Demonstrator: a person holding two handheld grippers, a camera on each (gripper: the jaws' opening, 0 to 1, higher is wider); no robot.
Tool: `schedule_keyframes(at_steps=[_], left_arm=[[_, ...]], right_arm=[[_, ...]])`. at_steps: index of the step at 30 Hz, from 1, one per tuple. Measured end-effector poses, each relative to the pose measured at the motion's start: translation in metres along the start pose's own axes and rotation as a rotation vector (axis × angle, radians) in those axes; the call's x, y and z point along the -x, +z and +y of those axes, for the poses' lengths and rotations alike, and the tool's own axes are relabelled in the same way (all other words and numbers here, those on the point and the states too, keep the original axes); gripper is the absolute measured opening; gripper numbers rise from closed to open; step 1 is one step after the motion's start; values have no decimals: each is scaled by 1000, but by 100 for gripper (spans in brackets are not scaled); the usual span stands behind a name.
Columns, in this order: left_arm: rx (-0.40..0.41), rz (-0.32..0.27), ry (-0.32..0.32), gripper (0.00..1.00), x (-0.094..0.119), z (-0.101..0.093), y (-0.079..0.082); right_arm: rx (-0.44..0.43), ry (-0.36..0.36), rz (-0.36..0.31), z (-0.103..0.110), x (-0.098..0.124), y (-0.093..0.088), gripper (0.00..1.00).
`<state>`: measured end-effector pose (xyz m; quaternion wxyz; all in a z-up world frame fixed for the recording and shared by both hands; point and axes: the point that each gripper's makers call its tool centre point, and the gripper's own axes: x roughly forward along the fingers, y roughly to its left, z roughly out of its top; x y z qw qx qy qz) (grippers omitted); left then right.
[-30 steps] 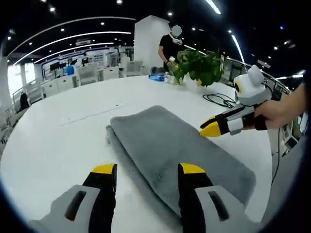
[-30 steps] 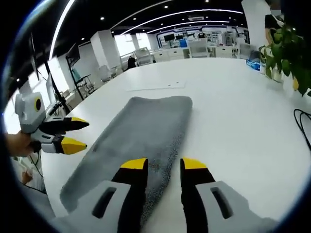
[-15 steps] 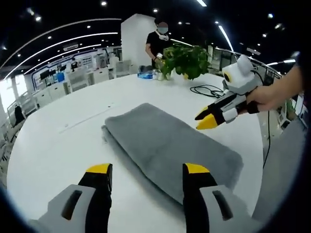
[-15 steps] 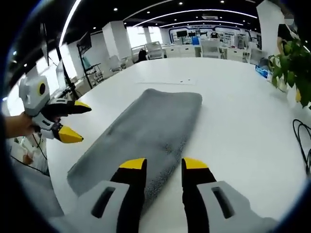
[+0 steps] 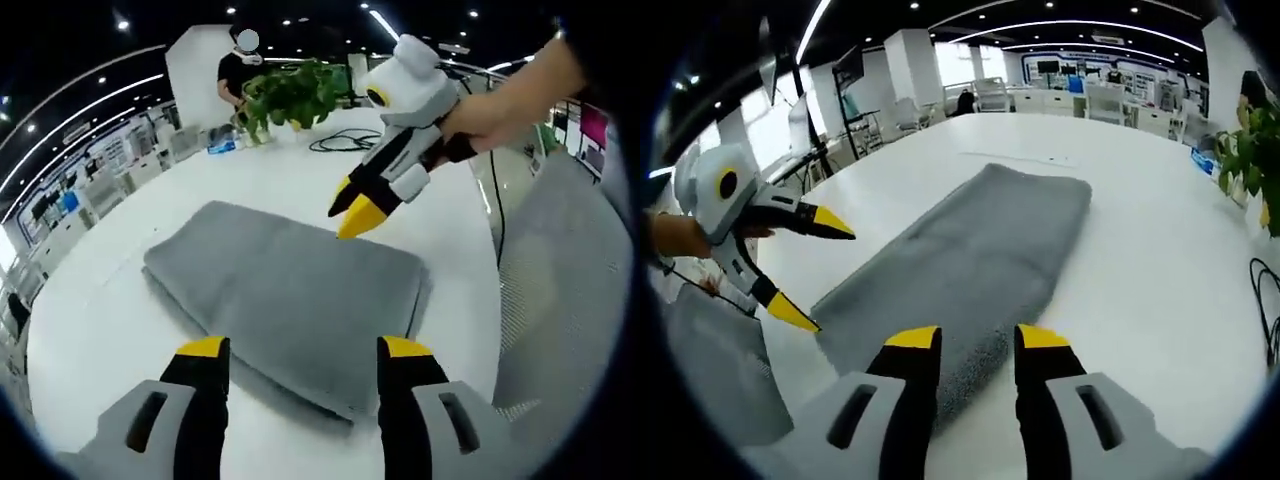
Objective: Fold the towel on the table until its edges align and the towel forms a compact rectangular stack.
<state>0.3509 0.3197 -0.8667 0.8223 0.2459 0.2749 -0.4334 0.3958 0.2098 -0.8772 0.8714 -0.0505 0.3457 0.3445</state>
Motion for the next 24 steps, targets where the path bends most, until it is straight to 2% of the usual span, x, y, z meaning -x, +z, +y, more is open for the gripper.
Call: schedule_keyframes(at_steps=[5, 8, 13, 14, 16, 18, 21, 24], left_arm=[[-29, 1, -25, 59, 0, -17, -5], [-29, 5, -42, 59, -3, -24, -7], [-107, 40, -63, 57, -6, -36, -14], [-130, 58, -68, 57, -6, -38, -18], [-112, 57, -66, 56, -6, -39, -19], [-99, 57, -64, 51, -6, -38, -21], [-88, 57, -77, 38, -5, -40, -24], [-117, 65, -88, 36, -4, -42, -25]], right_arm=[[42, 41, 36, 14, 4, -15, 29], [43, 53, 32, 18, 7, -17, 28], [91, 89, 58, 31, 9, -28, 28], [158, 108, 84, 35, 10, -33, 28], [228, 122, 108, 43, 11, -39, 26], [281, 147, 117, 53, 12, -41, 26], [354, 184, 130, 64, 12, -43, 26], [431, 223, 151, 74, 13, -47, 26]])
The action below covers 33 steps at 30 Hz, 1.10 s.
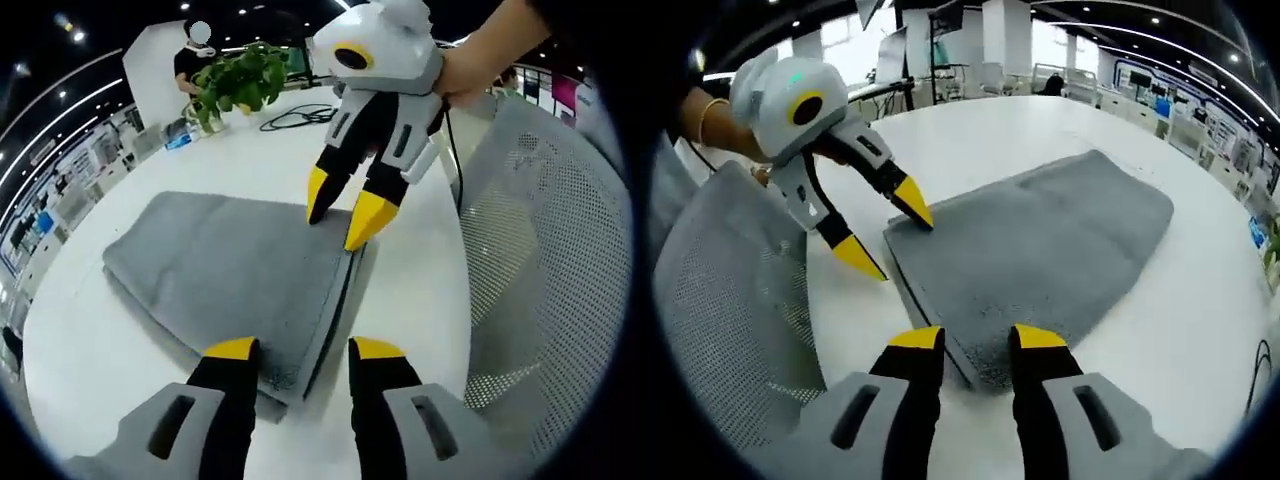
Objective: Fold the towel on the table until its edges align and the towel forms a compact rectangular stack.
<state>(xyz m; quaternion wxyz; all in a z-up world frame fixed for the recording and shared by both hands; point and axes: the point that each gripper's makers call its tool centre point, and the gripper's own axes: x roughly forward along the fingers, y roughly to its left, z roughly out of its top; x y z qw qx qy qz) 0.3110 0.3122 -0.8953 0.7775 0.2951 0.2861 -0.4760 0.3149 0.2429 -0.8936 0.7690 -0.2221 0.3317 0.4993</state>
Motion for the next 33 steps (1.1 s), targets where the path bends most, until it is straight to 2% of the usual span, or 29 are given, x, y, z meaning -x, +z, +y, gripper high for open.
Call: schedule_keyframes(at_steps=[6, 12, 15, 18, 23, 24, 25, 26, 27, 28, 29, 33], left_arm=[[-76, 30, -12, 34, -4, -2, -4], [-85, 46, -31, 34, -9, -4, -9], [-55, 39, -30, 33, -10, -2, -8], [-38, 32, -29, 32, -11, -2, -7], [-23, 29, -39, 31, -13, 0, -8], [-27, 30, -40, 29, -14, 0, -8], [-41, 30, -41, 28, -14, 1, -7], [-48, 37, -43, 27, -14, 1, -7], [-57, 40, -44, 26, -14, 2, -7], [-64, 46, -45, 25, -13, 2, -6], [-74, 50, -53, 24, -13, 2, -6], [-110, 67, -68, 20, -15, 5, -5]], right_arm=[[38, 19, 30, 5, -3, -7, 26], [60, 25, 57, 4, -5, -16, 26], [83, 38, 73, 5, -9, -19, 27], [257, 43, 146, 6, -10, -23, 28], [204, 50, 134, 1, -12, -22, 24], [213, 36, 129, -2, -12, -22, 19], [257, 21, 119, -6, -12, -18, 16], [215, 28, 130, -5, -12, -20, 15], [214, 31, 134, -5, -12, -19, 14], [224, 34, 140, -4, -12, -20, 14], [273, 42, 161, -4, -12, -21, 14], [268, 42, 170, -6, -13, -20, 12]])
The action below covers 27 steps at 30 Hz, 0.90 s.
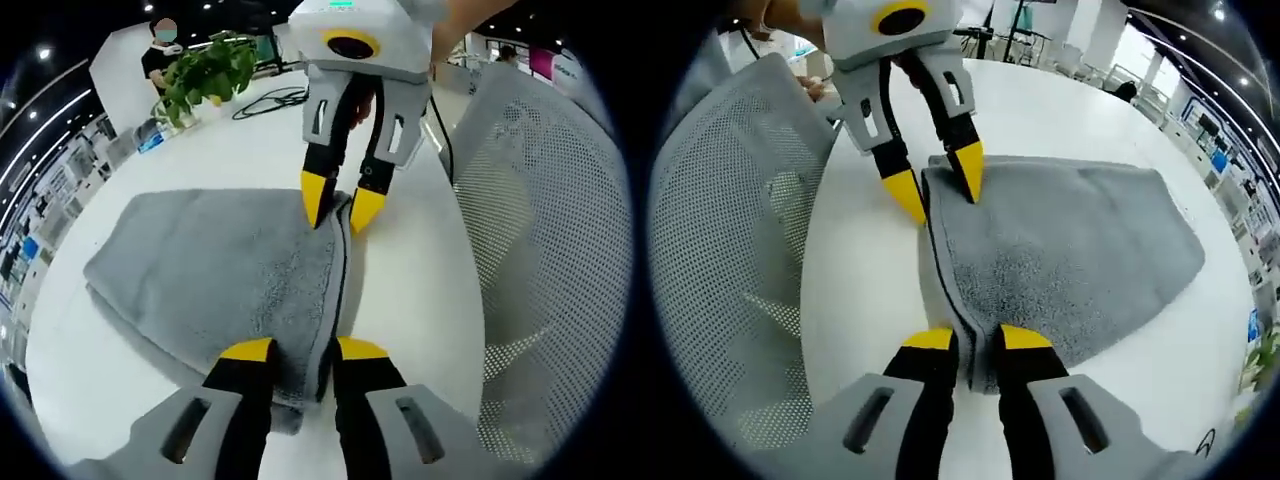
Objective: Fold the towel on the table until its edges align and the towel forms a compact rectangular stack.
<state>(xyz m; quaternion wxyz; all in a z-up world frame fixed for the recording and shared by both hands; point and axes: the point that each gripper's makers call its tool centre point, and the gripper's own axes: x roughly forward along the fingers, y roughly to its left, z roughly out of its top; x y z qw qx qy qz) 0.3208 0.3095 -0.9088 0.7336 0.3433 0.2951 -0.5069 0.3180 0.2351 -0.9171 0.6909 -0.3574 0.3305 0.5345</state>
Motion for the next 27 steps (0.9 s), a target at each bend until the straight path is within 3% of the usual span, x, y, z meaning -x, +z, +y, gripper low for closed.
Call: schedule_keyframes(at_steps=[4, 11, 17, 27], left_arm=[[-71, 52, -2, 16, -2, -1, 2], [-84, 107, -8, 7, -6, 4, 3], [-65, 78, -41, 6, -6, 5, 1], [-36, 77, -47, 6, -6, 6, 1]], right_arm=[[-22, 7, 2, -2, 0, 0, 10], [-42, 1, -6, -4, 0, 0, 8], [-37, 1, -6, -5, 0, 0, 5], [-107, 19, -16, -6, 0, 1, 4]])
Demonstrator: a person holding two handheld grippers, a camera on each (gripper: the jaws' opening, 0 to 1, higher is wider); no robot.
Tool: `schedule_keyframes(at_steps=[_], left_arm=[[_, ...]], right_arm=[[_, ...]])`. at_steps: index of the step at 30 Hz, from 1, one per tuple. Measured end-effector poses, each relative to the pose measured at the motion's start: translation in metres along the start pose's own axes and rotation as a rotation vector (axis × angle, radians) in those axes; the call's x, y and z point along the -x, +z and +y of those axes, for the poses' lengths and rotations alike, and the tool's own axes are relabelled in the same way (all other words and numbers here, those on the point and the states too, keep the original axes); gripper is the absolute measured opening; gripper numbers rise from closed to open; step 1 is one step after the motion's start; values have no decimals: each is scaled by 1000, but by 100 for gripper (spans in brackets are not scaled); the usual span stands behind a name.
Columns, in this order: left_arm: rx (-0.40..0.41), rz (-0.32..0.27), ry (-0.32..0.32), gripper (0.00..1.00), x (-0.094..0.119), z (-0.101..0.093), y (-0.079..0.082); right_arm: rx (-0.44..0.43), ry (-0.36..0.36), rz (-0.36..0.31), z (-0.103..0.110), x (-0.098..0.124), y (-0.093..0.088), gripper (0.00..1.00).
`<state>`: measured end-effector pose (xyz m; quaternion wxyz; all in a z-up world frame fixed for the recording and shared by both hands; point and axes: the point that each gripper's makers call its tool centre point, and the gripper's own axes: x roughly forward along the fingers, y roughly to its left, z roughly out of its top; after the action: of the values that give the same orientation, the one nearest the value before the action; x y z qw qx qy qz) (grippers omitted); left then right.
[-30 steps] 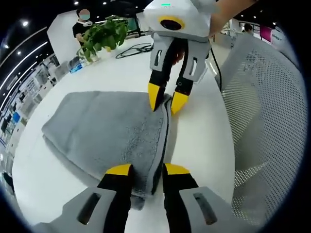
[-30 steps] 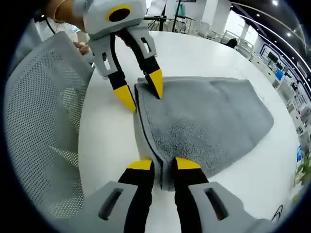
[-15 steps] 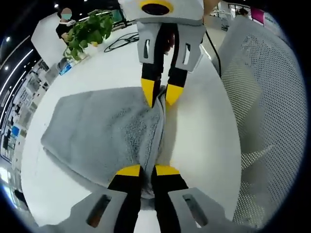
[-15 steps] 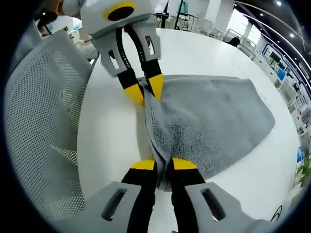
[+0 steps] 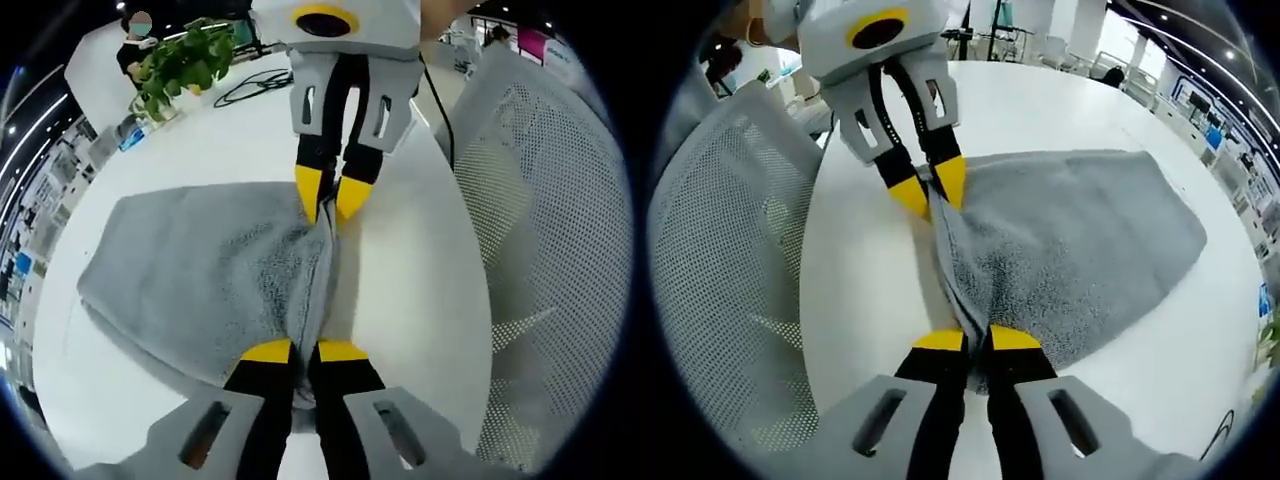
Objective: Fold the towel on the table until its edges align and the towel forms a compact rectangular stack.
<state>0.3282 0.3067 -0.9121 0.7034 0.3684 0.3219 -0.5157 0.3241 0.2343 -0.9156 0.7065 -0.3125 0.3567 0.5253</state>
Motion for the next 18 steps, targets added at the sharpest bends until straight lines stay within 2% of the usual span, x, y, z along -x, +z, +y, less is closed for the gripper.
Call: schedule_keyframes(at_steps=[18], left_arm=[[-32, 11, -9, 5, 9, 0, 1]], right_arm=[[14, 28, 18, 6, 5, 6, 3]])
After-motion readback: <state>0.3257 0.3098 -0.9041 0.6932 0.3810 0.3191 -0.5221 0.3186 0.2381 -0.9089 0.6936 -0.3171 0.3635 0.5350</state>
